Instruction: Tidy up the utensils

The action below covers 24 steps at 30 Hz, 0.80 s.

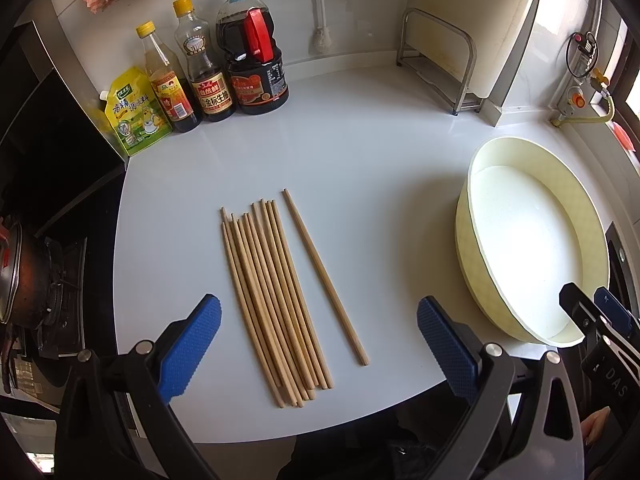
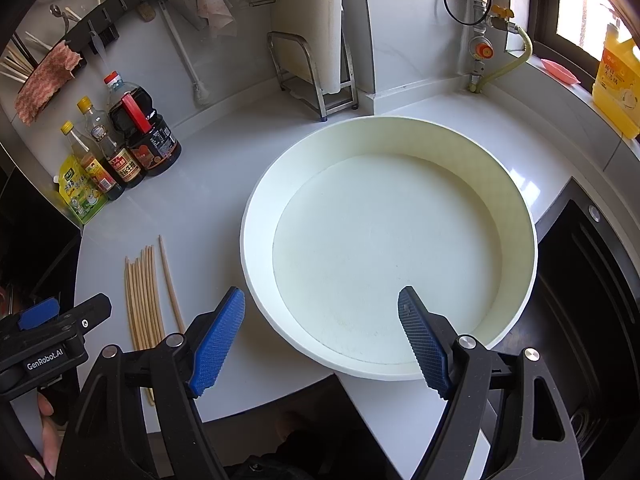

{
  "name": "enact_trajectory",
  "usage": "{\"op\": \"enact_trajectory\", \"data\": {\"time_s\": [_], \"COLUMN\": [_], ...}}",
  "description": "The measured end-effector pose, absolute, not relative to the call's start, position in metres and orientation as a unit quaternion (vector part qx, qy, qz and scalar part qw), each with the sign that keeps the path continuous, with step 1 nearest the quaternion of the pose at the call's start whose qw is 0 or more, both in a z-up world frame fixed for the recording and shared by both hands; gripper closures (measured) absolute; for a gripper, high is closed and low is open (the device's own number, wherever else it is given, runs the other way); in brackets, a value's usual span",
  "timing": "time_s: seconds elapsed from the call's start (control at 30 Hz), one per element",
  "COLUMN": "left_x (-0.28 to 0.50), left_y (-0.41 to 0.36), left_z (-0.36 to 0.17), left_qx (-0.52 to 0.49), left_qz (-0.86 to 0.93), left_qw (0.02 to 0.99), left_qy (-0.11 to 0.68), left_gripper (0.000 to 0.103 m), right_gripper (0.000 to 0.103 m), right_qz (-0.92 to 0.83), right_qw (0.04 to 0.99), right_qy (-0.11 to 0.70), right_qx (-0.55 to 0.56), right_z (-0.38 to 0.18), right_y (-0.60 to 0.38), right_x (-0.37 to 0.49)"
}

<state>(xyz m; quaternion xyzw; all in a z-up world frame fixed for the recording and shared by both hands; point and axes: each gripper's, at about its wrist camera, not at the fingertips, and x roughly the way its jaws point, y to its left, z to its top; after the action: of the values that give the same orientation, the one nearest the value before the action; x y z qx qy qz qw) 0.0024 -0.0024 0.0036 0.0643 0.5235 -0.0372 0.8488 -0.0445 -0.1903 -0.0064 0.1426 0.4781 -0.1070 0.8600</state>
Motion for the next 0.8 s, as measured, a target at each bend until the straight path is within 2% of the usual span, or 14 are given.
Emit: {"op": "enact_trajectory", "data": {"time_s": [0.8], "left_x": [0.004], "left_y": [-0.001], "left_z": [0.008], "left_qx": [0.067], "left_qz": [-0.037], "left_qw": [0.851], "left_qy": [0.520], "left_gripper": [0.006], "right_gripper": [0.027], "right_qz": [-0.109], "right_qw": [0.864], "right_qy": [0.471], "right_qx": [0.141], "right_z": [-0.002], "right_y": [-0.189], "right_x": [-0.046]}}
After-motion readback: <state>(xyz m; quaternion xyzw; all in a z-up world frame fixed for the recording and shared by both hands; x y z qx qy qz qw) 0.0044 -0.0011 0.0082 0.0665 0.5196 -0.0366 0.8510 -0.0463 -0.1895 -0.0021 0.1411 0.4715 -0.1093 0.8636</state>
